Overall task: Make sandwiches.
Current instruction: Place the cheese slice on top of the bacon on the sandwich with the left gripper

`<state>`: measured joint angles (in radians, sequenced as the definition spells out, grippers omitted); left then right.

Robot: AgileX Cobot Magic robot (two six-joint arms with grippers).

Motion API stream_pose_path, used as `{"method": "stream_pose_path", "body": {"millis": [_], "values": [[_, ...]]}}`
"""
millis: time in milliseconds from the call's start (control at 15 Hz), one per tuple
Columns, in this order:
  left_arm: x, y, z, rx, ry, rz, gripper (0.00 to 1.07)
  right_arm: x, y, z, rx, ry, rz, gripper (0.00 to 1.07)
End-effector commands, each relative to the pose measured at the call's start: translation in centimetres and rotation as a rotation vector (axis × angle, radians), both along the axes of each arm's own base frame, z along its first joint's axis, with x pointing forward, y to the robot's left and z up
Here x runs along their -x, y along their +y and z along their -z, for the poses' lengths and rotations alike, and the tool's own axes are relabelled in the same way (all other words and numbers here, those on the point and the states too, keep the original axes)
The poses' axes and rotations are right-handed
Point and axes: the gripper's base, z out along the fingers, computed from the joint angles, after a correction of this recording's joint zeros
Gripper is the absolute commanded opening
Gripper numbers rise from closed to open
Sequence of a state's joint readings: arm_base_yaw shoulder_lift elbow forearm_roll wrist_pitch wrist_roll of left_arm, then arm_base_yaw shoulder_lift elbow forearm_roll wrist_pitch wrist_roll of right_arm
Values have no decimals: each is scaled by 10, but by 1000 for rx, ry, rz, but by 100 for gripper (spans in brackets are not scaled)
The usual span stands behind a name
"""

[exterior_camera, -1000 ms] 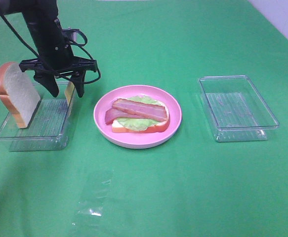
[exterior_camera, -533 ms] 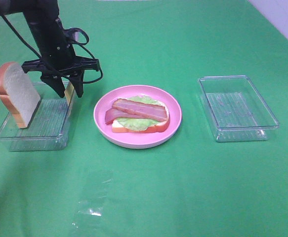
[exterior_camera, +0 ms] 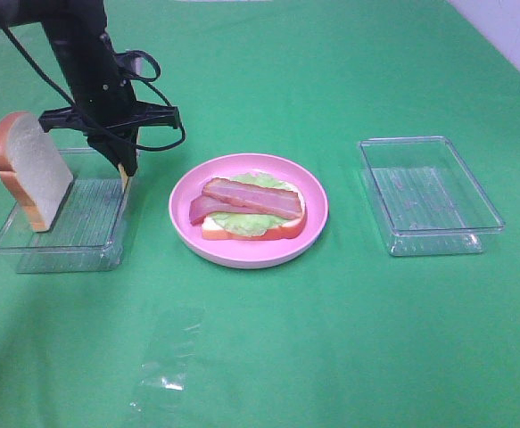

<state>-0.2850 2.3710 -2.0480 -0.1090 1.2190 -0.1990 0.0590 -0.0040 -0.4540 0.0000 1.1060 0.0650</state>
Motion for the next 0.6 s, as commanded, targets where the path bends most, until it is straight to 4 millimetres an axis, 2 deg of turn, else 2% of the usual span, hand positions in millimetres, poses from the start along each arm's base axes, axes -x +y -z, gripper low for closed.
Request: {"method": "stream_pose_path", "body": {"millis": [67, 267, 467, 533, 600], "values": [[2, -2, -8, 4, 3, 0, 0, 3, 0, 0, 4, -31, 2, 98], [9, 0, -29, 8, 1, 3, 0, 3, 0, 0, 4, -31, 2, 98], [20, 3, -68, 25, -38, 6, 0, 3, 0, 0, 4, -31, 2, 98], [26, 1, -90, 61, -77, 21, 0, 3, 0, 0, 4, -31, 2, 98], [31, -3, -102, 100, -96, 38, 0, 3, 0, 0, 4, -31, 2, 98]]}}
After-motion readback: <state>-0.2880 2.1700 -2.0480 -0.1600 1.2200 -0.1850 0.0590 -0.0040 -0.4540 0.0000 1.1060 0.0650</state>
